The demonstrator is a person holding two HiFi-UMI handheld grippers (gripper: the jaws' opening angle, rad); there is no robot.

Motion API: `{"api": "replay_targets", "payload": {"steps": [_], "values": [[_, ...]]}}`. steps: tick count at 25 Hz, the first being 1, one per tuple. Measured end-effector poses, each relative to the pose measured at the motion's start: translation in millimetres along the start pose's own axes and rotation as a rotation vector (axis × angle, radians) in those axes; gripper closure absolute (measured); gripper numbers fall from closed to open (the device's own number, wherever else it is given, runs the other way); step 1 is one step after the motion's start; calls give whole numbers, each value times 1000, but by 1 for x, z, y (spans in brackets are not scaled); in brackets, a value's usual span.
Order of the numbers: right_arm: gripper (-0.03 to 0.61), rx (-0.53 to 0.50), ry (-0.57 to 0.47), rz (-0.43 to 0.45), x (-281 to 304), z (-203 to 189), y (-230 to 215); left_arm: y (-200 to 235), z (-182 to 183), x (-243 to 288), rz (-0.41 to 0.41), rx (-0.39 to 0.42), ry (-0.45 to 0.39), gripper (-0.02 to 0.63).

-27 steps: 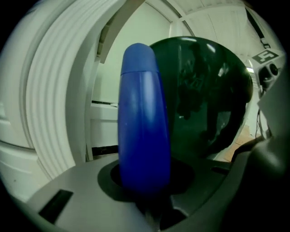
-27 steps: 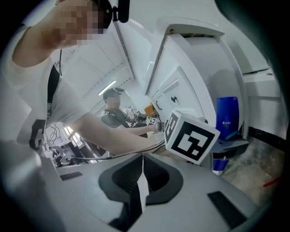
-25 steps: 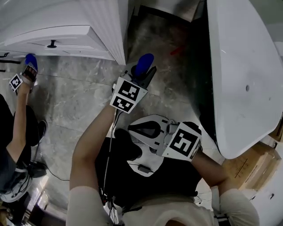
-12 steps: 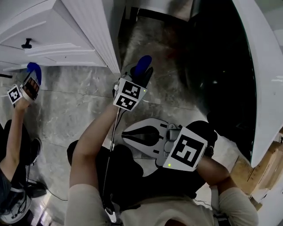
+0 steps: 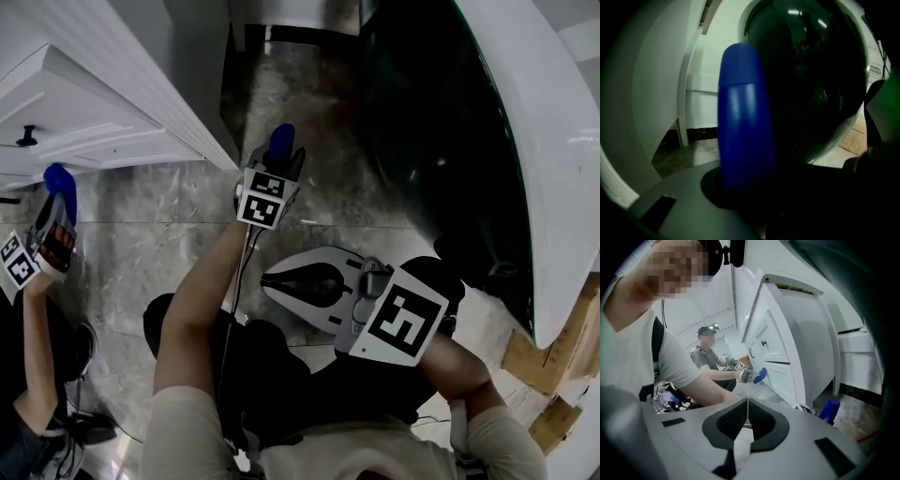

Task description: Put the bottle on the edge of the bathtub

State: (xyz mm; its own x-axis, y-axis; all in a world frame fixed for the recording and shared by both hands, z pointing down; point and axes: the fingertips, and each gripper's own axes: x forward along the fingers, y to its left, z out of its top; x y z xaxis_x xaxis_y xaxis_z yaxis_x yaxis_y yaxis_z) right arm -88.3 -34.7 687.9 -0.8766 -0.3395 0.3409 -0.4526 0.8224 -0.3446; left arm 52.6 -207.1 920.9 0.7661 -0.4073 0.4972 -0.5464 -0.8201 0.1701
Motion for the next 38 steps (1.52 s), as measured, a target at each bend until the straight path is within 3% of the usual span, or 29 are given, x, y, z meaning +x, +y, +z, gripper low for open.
{"api": "replay_targets", "payload": {"steps": [5,16,21,24,38], "values": [[549,-46,33,-36,-1,-4,-4,3,-19,13,12,58,58,453],[549,-73,37,-18,-3,-7,1,-9,10,23,-2,43,14,446],[549,-73,38,-6,-6,-7,0,-11,1,26,-43,65,56,449],[549,-67,44,-17,-6,-8,-3,-13,-1,28,-36,100,64,448],[549,-79,52,-1,-9,-9,2,-17,-2,34,-17,105,72,440]]}}
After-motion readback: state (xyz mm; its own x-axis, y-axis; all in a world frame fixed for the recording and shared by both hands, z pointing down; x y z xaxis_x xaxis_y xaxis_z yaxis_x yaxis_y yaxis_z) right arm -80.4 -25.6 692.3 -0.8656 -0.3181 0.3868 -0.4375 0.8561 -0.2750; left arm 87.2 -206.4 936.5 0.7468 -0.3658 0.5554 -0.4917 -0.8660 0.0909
